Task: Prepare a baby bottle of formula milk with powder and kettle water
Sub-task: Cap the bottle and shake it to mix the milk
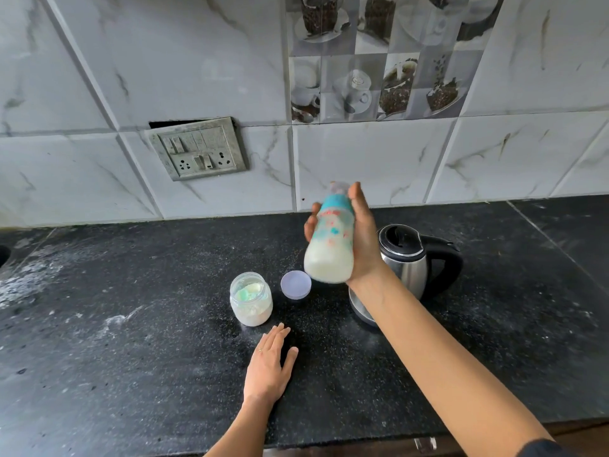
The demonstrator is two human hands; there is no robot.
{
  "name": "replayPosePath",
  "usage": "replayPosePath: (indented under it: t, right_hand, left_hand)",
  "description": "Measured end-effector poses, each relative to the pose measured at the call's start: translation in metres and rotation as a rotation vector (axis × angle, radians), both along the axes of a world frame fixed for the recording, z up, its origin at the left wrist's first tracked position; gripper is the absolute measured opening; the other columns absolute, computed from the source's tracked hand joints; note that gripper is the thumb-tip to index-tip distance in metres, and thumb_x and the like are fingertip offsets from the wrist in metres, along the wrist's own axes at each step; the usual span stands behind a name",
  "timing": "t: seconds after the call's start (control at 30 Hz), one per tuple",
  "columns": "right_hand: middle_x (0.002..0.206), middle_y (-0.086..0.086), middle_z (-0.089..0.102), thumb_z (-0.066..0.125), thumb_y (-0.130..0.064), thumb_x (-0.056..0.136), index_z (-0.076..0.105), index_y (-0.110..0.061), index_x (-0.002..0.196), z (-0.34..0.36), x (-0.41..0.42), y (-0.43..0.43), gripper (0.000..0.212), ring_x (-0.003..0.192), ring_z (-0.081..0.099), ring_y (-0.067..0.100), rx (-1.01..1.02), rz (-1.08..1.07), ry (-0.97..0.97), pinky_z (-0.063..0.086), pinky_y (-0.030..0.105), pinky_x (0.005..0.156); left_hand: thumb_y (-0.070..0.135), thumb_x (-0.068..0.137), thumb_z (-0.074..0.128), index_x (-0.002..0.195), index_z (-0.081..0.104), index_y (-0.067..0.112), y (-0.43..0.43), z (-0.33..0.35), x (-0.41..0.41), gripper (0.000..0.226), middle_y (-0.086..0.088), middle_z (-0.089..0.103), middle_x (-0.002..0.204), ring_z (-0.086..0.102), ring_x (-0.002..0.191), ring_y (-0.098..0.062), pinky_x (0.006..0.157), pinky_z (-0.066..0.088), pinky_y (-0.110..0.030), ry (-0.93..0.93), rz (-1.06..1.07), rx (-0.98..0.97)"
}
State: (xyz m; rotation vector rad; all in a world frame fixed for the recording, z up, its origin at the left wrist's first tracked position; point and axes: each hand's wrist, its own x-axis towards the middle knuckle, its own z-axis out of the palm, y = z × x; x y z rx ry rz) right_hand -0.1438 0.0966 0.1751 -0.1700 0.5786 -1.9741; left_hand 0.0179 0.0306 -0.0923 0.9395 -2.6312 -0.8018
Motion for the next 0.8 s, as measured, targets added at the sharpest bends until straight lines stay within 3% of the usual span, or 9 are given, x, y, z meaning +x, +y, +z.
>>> replayPosePath:
  t: [0.1, 0.2, 0.27, 0.4, 0.53, 0.57, 0.67, 0.8]
  right_hand:
    - [0.069, 0.007, 0.056, 0.052, -0.054, 0.089, 0.066, -0.004, 0.062, 0.004, -0.005, -0.002, 0.058, 0.055, 0.061, 0.019, -0.059, -0.143, -0.153, 0.056, 0.025, 0.054]
    - [0.073, 0.005, 0.058, 0.052, -0.054, 0.083, 0.072, -0.012, 0.068, 0.001, 0.007, 0.003, 0.049, 0.054, 0.061, 0.017, -0.011, 0.034, 0.008, 0.056, 0.026, 0.053]
    - [0.074, 0.004, 0.057, 0.050, -0.055, 0.084, 0.073, -0.014, 0.068, 0.002, 0.009, 0.003, 0.049, 0.053, 0.060, 0.017, 0.014, 0.027, 0.062, 0.056, 0.026, 0.054]
    - [0.070, 0.006, 0.055, 0.052, -0.054, 0.090, 0.058, -0.005, 0.078, 0.001, -0.007, -0.003, 0.051, 0.053, 0.061, 0.019, -0.053, -0.188, -0.190, 0.056, 0.026, 0.053]
    - [0.069, 0.003, 0.059, 0.044, -0.056, 0.088, 0.073, -0.015, 0.061, -0.004, 0.008, 0.006, 0.057, 0.053, 0.060, 0.016, 0.081, 0.016, 0.091, 0.055, 0.026, 0.054]
    - [0.068, 0.003, 0.058, 0.044, -0.056, 0.090, 0.072, -0.014, 0.061, -0.003, 0.006, 0.004, 0.058, 0.052, 0.060, 0.016, 0.082, -0.021, 0.088, 0.055, 0.026, 0.054]
    - [0.067, 0.006, 0.054, 0.050, -0.053, 0.092, 0.059, -0.006, 0.071, -0.002, -0.008, -0.001, 0.053, 0.053, 0.059, 0.019, -0.010, -0.233, -0.167, 0.056, 0.025, 0.054]
    - [0.067, 0.003, 0.059, 0.042, -0.058, 0.092, 0.071, -0.013, 0.059, -0.010, 0.003, 0.006, 0.062, 0.052, 0.060, 0.016, 0.104, -0.044, 0.056, 0.056, 0.025, 0.054]
  left_hand:
    - [0.045, 0.096, 0.043, 0.141, 0.039, 0.028, 0.001, 0.000, 0.000, 0.048, 0.014, 0.029, 0.151, 0.021, 0.142, -0.005, 0.114, 0.009, -0.018, 0.005, -0.003, 0.003]
    - [0.045, 0.096, 0.043, 0.141, 0.039, 0.028, 0.000, 0.000, 0.000, 0.048, 0.013, 0.030, 0.151, 0.021, 0.141, -0.004, 0.114, 0.008, -0.017, 0.016, -0.002, 0.001]
    - [0.044, 0.096, 0.043, 0.141, 0.040, 0.027, 0.000, 0.000, 0.000, 0.048, 0.012, 0.031, 0.151, 0.022, 0.141, -0.004, 0.114, 0.008, -0.018, 0.019, -0.004, 0.000]
    - [0.043, 0.096, 0.044, 0.141, 0.040, 0.026, 0.001, 0.001, 0.001, 0.047, 0.012, 0.031, 0.151, 0.022, 0.141, -0.005, 0.115, 0.008, -0.018, 0.021, -0.005, -0.004]
    - [0.044, 0.097, 0.043, 0.141, 0.039, 0.026, 0.001, 0.002, 0.001, 0.048, 0.012, 0.030, 0.152, 0.021, 0.141, -0.004, 0.114, 0.007, -0.017, 0.024, -0.005, -0.008]
    - [0.044, 0.097, 0.043, 0.141, 0.039, 0.026, 0.001, 0.002, 0.001, 0.048, 0.012, 0.030, 0.152, 0.021, 0.141, -0.004, 0.114, 0.007, -0.017, 0.022, -0.004, -0.008]
    - [0.043, 0.097, 0.043, 0.141, 0.040, 0.026, 0.002, 0.002, 0.000, 0.047, 0.012, 0.031, 0.151, 0.022, 0.141, -0.004, 0.115, 0.010, -0.018, 0.019, -0.004, -0.005]
    - [0.043, 0.097, 0.044, 0.141, 0.040, 0.026, 0.001, 0.002, 0.001, 0.047, 0.012, 0.032, 0.151, 0.022, 0.141, -0.004, 0.115, 0.009, -0.018, 0.020, 0.000, -0.009]
